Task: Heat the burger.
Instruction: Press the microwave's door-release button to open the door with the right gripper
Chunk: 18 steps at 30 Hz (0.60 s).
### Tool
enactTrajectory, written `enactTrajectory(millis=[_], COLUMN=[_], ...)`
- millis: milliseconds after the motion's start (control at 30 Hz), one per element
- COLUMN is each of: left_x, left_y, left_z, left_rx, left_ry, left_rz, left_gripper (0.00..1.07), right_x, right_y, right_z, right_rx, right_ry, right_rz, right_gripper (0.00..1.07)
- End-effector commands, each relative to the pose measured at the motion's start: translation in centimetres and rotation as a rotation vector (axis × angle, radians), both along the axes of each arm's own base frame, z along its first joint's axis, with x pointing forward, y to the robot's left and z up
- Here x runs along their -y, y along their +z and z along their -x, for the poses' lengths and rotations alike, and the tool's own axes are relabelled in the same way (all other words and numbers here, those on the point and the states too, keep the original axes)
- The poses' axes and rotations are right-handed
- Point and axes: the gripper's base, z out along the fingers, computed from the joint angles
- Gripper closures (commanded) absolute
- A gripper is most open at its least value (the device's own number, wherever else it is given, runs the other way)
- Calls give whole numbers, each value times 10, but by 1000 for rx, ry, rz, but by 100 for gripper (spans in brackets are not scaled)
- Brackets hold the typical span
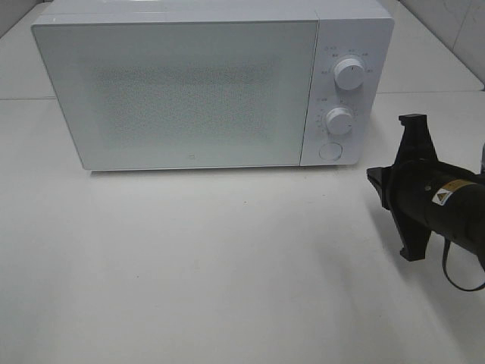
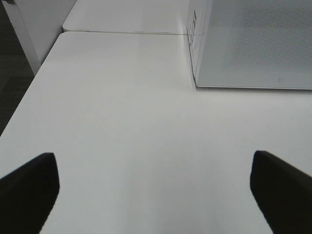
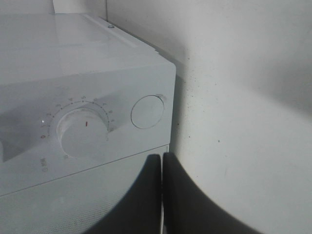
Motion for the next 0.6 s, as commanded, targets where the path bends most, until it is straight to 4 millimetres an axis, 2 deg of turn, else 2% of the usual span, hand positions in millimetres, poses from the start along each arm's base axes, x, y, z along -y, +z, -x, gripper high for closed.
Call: enactTrajectory(millis=[33, 167, 600], left_x=[0, 0, 0], left_y=[0, 0, 0], left_z=[2, 2, 2], left_rx=[20, 20, 20], left_ry=[6, 6, 6], left_rz=[-4, -4, -4], left_gripper=[7, 7, 7], right_x=[-5, -12, -26], right_y=[2, 0, -16], right_z=[-11, -26, -55], right_rx=[27, 42, 14], right_ry=[-11, -8, -10], right_rz=[-2, -6, -7], right_gripper=[107, 107, 107])
